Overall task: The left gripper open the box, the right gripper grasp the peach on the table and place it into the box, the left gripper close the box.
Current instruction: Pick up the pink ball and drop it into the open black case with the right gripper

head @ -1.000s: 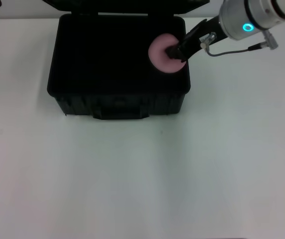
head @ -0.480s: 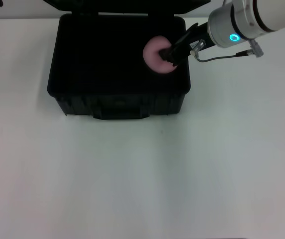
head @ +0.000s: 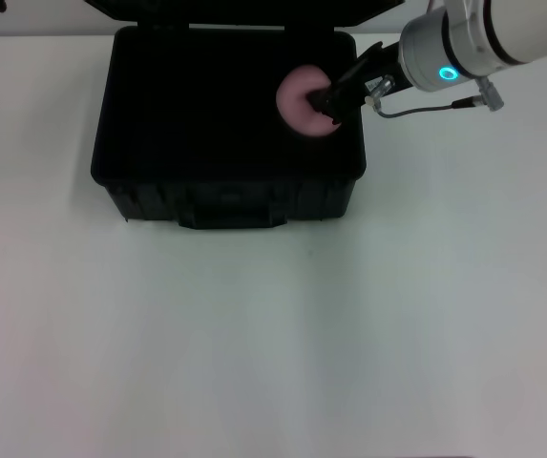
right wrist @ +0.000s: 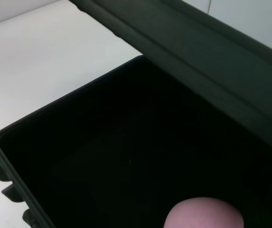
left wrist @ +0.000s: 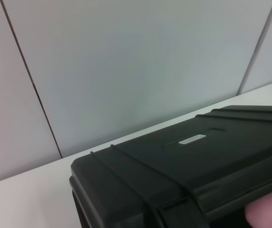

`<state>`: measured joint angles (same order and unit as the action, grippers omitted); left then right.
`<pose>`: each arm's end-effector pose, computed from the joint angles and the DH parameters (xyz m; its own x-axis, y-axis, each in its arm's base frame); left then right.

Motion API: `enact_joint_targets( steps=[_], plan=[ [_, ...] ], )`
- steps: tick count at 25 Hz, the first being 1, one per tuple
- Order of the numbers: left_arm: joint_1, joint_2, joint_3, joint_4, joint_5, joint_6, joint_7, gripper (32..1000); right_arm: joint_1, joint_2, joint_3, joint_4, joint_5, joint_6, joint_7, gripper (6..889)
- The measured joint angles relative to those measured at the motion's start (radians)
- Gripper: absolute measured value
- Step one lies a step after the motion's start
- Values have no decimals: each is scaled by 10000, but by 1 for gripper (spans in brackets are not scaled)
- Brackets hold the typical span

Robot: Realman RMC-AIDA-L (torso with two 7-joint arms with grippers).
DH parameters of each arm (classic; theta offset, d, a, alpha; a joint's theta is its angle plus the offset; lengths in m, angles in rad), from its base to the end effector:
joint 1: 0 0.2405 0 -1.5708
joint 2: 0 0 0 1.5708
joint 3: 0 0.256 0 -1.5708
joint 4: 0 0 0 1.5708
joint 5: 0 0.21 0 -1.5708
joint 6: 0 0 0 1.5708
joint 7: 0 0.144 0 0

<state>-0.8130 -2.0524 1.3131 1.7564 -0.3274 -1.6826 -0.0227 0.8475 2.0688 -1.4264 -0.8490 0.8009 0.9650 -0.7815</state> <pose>-0.0586 0.3824 0.0861 0.6707 0.6996 0.2464 0.6378 -0.3744 -0.6731 0.1465 0.4307 -0.0566 0.8706 -0.4899 -0.0452 -0.4555 -0.7680 -0.4502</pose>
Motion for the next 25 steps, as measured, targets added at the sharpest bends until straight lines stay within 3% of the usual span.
enact_joint_targets(
  steps=[13,18,25],
  plan=[
    [0,0,15,0,-7,2,-3,421,8,5,-2,47,-2,-33,-11,103],
    [0,0,15,0,-9,10,-4,423,8,6,-2,53,-2,-33,-89,324],
    [0,0,15,0,-9,15,-3,427,8,5,-2,60,-2,-33,-114,565]
  ],
)
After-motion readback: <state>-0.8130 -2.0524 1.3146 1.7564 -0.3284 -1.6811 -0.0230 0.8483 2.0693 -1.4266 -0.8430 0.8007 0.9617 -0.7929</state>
